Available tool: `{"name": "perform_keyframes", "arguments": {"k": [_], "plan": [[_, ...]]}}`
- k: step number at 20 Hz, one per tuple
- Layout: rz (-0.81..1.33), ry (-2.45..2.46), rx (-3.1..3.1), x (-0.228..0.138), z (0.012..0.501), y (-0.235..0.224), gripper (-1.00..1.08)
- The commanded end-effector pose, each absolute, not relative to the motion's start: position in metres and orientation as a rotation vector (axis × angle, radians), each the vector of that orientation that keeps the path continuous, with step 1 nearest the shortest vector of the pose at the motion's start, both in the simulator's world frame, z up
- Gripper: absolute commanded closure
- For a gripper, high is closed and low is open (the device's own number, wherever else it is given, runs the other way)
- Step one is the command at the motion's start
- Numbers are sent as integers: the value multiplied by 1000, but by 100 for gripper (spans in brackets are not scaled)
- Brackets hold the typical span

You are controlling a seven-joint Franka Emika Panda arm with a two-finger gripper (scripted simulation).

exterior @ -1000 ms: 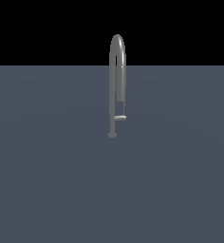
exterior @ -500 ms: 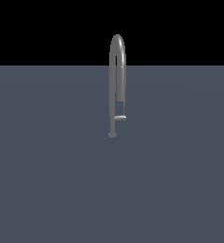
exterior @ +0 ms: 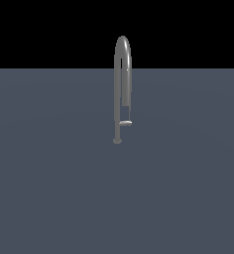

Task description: Turn on the faucet by rotating a designated handle.

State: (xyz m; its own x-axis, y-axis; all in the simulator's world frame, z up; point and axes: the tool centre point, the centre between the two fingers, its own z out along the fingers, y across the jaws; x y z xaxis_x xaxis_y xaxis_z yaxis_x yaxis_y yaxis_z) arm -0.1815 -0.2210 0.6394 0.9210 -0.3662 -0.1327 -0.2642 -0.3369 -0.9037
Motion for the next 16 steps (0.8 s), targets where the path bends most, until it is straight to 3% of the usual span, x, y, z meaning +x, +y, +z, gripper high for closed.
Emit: {"name": "perform_keyframes", "arguments": {"k": [1, 9, 16], "plan": [[-46, 488, -1885, -161, 625, -229, 108], [214, 595, -1709, -84, 553, -244, 108], [473, 702, -1581, -15, 468, -227, 108]]}}
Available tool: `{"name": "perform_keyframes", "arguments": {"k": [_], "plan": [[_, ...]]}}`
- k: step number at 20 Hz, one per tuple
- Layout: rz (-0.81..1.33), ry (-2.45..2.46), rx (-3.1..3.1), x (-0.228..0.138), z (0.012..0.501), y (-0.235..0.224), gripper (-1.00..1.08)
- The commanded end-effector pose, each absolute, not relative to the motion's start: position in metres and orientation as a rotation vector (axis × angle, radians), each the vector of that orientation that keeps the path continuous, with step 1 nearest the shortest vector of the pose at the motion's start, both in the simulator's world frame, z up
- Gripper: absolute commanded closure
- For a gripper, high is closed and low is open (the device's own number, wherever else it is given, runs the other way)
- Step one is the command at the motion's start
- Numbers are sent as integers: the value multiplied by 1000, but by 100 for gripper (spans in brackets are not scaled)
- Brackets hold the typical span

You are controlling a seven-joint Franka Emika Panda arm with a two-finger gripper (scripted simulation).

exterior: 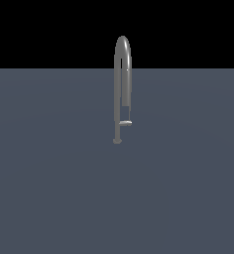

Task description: Turn on the faucet by rotating a designated handle.

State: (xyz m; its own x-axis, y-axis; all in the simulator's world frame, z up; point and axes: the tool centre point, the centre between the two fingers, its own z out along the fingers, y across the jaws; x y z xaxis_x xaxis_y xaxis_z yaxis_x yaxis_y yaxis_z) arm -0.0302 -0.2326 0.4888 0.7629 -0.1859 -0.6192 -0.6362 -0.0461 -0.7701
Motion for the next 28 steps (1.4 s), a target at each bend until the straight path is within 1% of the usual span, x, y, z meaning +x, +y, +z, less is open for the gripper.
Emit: {"name": "perform_keyframes", "arguments": {"k": [1, 8, 13, 20, 24, 28], "plan": [[511, 718, -1565, -6, 454, -222, 108], [789, 843, -1467, 51, 352, -174, 108], [981, 938, -1417, 77, 277, -128, 108], [1167, 1039, -1380, 90, 201, -76, 108], [1232, 1078, -1370, 91, 175, -57, 108], [1267, 1099, -1365, 91, 160, -47, 108]]}}
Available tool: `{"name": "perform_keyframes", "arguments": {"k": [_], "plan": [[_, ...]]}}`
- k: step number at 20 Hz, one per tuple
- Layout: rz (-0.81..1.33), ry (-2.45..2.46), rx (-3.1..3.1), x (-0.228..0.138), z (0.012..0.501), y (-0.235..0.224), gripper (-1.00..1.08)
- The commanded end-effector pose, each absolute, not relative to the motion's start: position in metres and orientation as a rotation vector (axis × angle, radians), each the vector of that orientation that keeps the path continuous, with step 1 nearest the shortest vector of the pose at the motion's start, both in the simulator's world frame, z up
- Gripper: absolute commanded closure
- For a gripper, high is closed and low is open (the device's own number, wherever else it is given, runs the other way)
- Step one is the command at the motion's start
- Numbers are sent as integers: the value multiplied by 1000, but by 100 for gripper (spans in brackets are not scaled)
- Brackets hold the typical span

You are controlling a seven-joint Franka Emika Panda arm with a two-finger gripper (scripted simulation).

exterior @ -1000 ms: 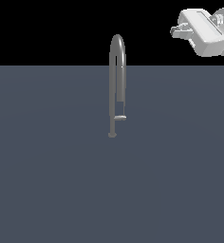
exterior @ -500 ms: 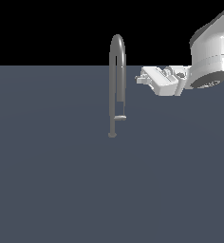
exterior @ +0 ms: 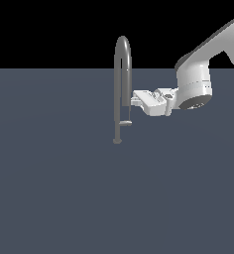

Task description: Turn on the faucet by rotating a designated handle.

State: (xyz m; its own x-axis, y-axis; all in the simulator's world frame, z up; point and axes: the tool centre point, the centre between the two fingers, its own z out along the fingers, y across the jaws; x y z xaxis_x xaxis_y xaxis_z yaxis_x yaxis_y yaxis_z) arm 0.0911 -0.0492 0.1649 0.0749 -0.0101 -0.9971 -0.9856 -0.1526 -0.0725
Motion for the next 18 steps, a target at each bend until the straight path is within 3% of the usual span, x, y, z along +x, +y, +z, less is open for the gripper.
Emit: {"name": "perform_keyframes", "arguments": {"k": [1, 18], "plan": [[1270, 1101, -1365, 91, 159, -45, 108], [1320, 1133, -1322, 88, 148, -42, 108]]}}
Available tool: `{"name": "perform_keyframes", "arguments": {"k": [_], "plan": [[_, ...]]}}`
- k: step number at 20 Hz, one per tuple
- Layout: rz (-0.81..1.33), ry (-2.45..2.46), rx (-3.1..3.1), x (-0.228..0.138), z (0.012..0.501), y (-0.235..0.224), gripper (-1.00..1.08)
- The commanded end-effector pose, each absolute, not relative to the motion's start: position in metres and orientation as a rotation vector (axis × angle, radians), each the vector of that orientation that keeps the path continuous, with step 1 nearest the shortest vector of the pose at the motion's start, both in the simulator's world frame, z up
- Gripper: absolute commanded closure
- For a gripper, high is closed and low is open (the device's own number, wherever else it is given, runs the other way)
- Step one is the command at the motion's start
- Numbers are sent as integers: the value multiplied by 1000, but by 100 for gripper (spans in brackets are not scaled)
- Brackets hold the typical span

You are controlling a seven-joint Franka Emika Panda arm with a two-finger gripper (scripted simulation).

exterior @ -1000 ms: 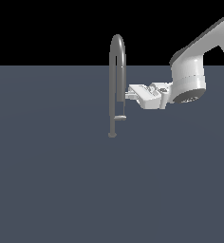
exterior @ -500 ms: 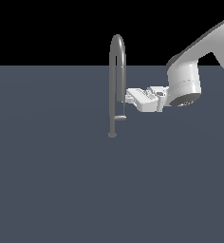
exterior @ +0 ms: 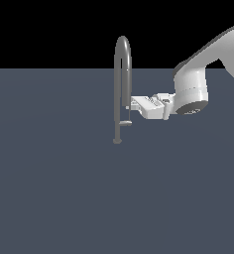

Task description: Turn on the faucet by rotating a designated handle.

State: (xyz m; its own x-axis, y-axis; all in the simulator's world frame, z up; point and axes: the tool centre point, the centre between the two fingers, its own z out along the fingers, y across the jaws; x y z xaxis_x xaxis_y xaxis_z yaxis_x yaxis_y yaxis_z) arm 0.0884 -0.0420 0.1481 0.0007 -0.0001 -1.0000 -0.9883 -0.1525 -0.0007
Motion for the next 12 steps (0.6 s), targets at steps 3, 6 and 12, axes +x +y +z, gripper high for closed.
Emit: {"name": "perform_keyframes", "arguments": {"k": [3, 6, 12], "plan": [[1320, 1133, -1322, 83, 150, -43, 108], [1320, 1133, -1322, 78, 152, -44, 108], [1321, 1133, -1321, 66, 156, -45, 108]]}}
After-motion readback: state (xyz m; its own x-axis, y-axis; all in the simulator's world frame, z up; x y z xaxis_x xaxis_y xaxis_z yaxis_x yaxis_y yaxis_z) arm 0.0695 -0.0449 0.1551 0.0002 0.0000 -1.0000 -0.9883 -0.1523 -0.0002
